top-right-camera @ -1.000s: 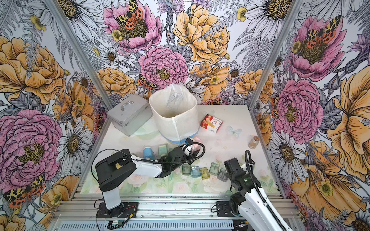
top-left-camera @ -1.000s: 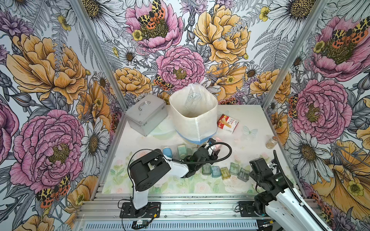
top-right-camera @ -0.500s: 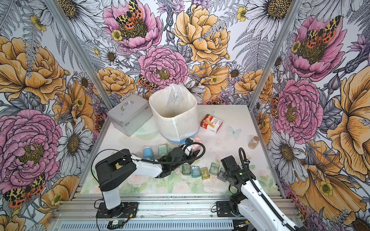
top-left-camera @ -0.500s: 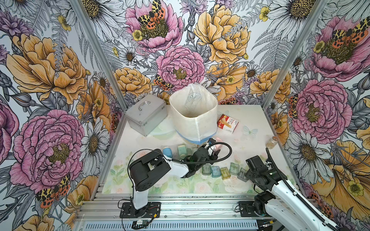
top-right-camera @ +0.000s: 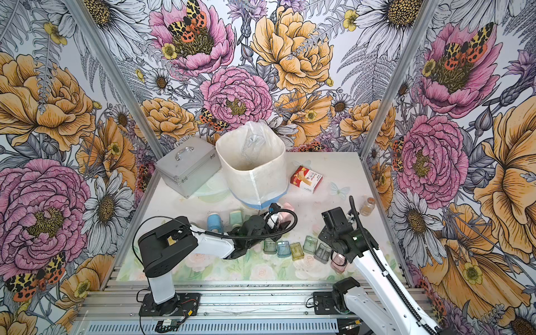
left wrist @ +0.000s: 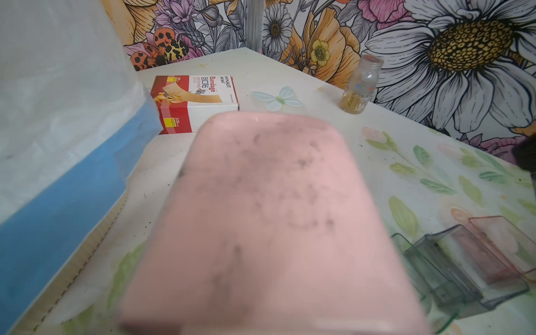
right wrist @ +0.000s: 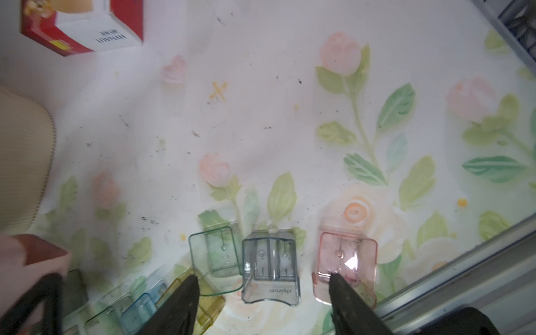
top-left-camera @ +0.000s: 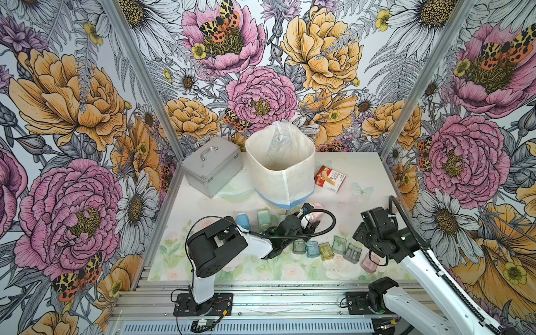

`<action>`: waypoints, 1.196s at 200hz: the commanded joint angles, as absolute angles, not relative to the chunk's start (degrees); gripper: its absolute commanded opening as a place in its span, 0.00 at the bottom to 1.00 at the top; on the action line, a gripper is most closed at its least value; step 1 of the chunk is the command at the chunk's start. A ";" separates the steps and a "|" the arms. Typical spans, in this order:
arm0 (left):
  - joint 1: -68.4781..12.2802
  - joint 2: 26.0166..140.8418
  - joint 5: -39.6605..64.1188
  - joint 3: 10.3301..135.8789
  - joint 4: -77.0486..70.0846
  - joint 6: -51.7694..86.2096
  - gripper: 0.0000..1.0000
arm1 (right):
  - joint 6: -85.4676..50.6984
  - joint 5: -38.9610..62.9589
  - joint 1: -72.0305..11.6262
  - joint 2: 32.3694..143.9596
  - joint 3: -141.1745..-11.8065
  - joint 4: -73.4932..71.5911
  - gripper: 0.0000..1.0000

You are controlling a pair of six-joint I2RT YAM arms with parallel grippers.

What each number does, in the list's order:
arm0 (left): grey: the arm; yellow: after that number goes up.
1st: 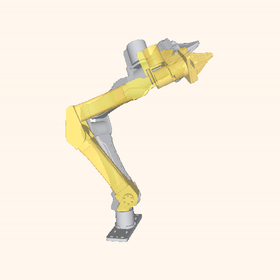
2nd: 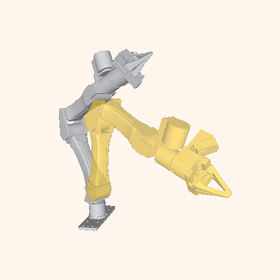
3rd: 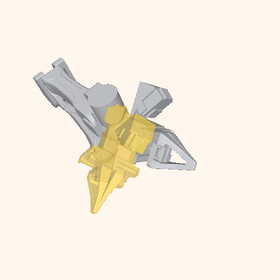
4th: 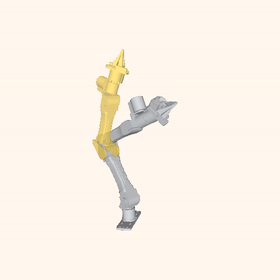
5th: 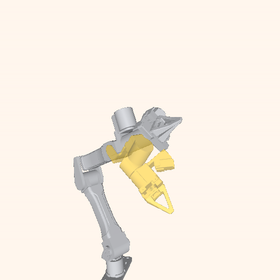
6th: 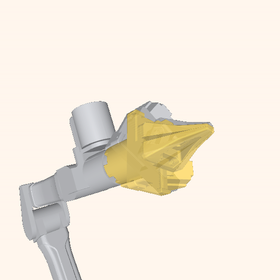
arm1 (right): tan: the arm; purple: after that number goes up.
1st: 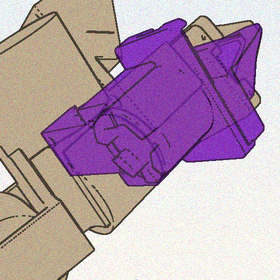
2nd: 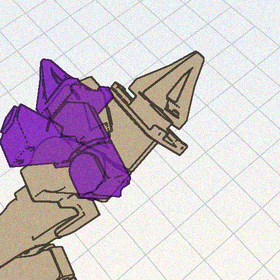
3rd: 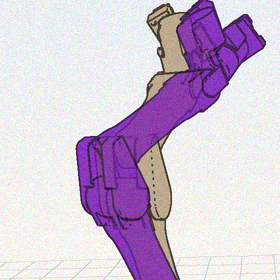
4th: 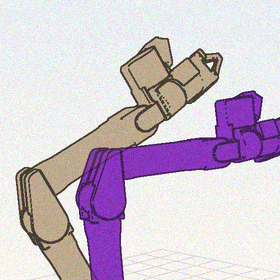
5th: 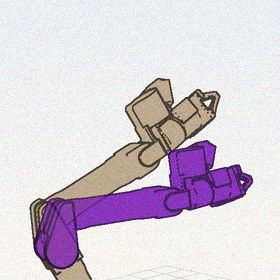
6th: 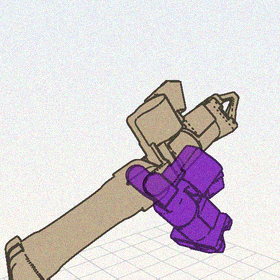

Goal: Take out the pencil sharpener tray and clean the shavings
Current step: Place the pencil sharpener at the center of the board.

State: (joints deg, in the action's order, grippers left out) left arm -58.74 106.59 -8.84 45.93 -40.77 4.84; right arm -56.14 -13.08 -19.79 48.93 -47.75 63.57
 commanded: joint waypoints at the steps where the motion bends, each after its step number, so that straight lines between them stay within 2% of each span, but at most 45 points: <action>1: -58.26 105.08 -6.12 45.02 -46.60 3.19 0.00 | -52.39 -6.94 -19.78 52.71 -54.43 63.49 0.70; 63: -60.19 106.38 -1.81 44.15 -50.02 -1.98 0.00 | -50.42 12.30 -19.52 65.61 -67.51 59.33 0.64; 103: -59.40 104.85 8.37 43.86 -48.49 -1.95 0.00 | -41.02 10.87 -19.32 66.98 -70.04 59.41 0.69; 130: -58.75 101.34 14.32 42.81 -46.25 -2.11 0.00 | -36.99 15.52 -19.15 68.17 -69.82 59.40 0.70; 144: -57.66 100.02 20.83 43.27 -43.28 -1.44 0.00 | -34.10 16.81 -19.12 68.16 -70.06 59.56 0.69; 187: -52.04 94.59 38.10 43.84 -37.22 4.69 0.00 | -27.67 10.87 -19.03 62.53 -67.18 58.25 0.72; 204: -50.64 92.60 43.31 45.32 -31.72 4.79 0.00 | -24.64 14.42 -19.06 61.17 -66.50 57.58 0.72; 239: -51.26 88.93 51.44 52.44 -9.67 0.56 0.00 | -17.37 21.59 -19.39 55.60 -65.66 56.06 0.72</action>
State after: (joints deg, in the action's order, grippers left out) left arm -50.41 93.23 41.23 47.92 -23.90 2.94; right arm -24.58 16.29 -19.42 59.66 -66.39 58.59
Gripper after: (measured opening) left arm 0.570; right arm 0.722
